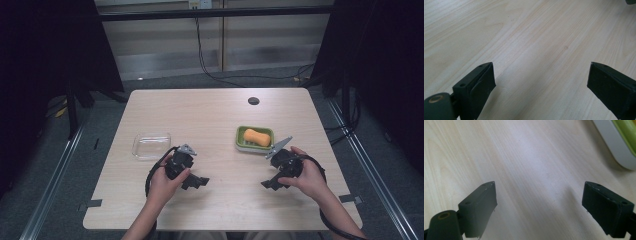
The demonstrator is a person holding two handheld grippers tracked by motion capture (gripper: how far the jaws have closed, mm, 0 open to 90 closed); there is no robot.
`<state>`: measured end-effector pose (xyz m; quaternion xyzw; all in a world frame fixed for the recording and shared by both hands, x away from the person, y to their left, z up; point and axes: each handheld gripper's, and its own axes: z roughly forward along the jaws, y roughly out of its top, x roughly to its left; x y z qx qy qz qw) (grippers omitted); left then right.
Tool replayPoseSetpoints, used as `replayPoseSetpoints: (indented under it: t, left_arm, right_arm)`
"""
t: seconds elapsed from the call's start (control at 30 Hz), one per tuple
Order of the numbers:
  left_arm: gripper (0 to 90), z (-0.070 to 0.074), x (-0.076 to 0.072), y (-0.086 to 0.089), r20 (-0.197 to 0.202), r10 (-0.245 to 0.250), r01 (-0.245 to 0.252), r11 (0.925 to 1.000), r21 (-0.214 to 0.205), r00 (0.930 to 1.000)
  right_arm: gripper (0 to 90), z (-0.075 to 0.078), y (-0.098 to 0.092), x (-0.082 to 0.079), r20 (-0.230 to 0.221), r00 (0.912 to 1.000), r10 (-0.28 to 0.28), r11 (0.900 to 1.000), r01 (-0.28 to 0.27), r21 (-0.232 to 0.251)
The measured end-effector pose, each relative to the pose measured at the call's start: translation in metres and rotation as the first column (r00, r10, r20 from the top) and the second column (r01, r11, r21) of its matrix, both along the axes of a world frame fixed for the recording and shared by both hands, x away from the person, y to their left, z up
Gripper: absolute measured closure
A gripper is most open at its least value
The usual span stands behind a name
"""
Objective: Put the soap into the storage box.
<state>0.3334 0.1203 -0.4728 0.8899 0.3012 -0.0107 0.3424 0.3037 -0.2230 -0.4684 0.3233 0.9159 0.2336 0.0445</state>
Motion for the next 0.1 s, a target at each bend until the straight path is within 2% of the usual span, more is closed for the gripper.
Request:
replayPoseSetpoints:
  t: [0.1]
  left_arm:
    - [7.4, 0.0007, -0.0002, 0.0005, -0.004, -0.003, 0.003, 1.0000, 0.005, 1.0000]
  right_arm:
    - [12.7, -0.0010, 0.0006, 0.0005, 0.008, 1.0000, -0.001, 0.9997, 0.001, 0.022]
